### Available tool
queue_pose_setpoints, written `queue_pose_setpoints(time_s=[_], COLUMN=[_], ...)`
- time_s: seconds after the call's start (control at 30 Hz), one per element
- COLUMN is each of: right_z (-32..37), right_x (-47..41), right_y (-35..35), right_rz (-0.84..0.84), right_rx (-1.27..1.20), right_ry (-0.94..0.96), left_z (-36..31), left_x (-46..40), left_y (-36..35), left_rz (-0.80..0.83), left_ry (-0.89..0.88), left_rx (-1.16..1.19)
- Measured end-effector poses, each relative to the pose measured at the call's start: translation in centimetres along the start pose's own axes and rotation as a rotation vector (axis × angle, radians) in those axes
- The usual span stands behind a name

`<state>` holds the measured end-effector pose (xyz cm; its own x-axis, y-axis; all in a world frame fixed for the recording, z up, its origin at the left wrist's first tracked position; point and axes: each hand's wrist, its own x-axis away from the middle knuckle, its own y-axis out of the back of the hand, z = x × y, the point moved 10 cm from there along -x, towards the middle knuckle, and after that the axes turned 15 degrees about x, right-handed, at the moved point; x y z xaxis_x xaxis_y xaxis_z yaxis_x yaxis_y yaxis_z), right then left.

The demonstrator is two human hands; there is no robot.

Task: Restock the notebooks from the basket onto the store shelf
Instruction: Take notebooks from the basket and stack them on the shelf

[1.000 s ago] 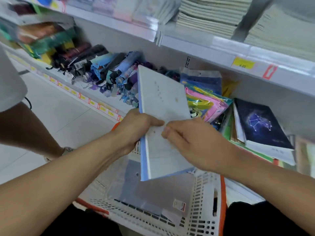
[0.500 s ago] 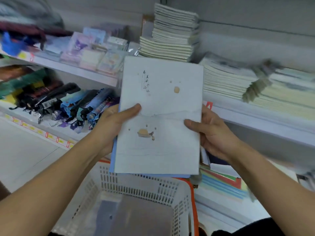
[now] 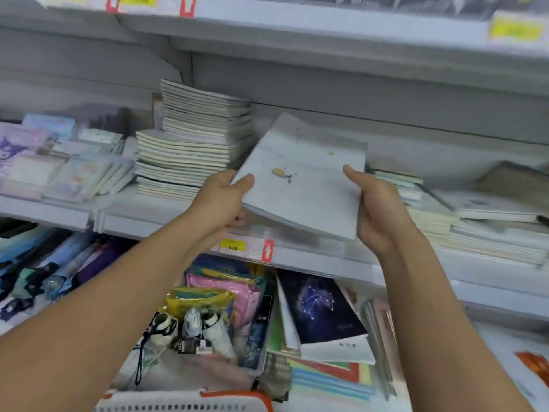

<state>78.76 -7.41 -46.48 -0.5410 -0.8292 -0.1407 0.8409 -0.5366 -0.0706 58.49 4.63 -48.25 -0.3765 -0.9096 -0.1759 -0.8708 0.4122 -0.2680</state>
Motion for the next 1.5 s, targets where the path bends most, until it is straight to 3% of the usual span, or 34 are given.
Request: queue_pose_setpoints(time_s=[0.1, 0.2, 0.3, 0.43, 0.57, 0.83, 1.03, 1.13, 1.2, 1.27, 1.33, 1.4, 1.5], right_z=[0.9, 0.6, 0.5, -0.3, -1.6, -2.4, -3.6, -1.2, 1.4, 1.3, -2.6, -9.4, -25.7], right_x=[-1.2, -1.8, -2.1, -3.4, -4.2, -5.3, -6.0, -3.2, 1.2, 4.5, 6.0, 8.0, 15.2], right_y=[-0.3, -0.3, 0.2, 1.4, 1.8, 2.2, 2.2, 1.9, -0.5, -5.0, -10.1, -15.9, -21.4], right_rz=[0.086, 0.004, -0.104, -0.198, -0.266, -0.358, -0.309, -0.53, -0.705, -0.556, -0.213, 0.235, 1.005], right_rx=[-0.012, 0.076, 0.23, 0.319, 0.485, 0.717, 0.731, 0.912, 0.956, 0.861, 0.85, 0.935, 1.076], right_ry=[0.032, 0.082, 0.119, 0.127, 0.087, 0.078, 0.018, 0.197, 0.501, 0.735, 0.712, 0.535, -0.019], left_z=[0.5, 0.1, -0.2, -0.5, -1.0, -0.6, -0.2, -0.9, -2.1, -2.1, 0.7, 5.4, 13.7], left_x=[-3.6, -6.0, -7.7, -7.7, -8.4, -8.6, -8.7, -5.8, -1.5, 3.2, 6.7, 9.9, 16.6], left_y=[-1.5, -2.6, -2.4, -3.2, -2.0, -1.1, -0.2, 0.2, 0.7, 1.8, 4.3, 8.8, 17.5], left_rz=[-0.061, -0.091, -0.076, 0.061, -0.014, -0.078, -0.067, -0.072, -0.067, 0.008, 0.121, 0.252, 0.487], left_ry=[0.113, 0.163, 0.093, -0.088, -0.197, -0.312, -0.321, -0.423, -0.549, -0.63, -0.552, -0.318, 0.296], left_rx=[0.177, 0.18, -0.017, -0.371, -0.679, -0.625, -0.649, -0.607, -0.56, -0.629, -0.833, -1.089, -1.333])
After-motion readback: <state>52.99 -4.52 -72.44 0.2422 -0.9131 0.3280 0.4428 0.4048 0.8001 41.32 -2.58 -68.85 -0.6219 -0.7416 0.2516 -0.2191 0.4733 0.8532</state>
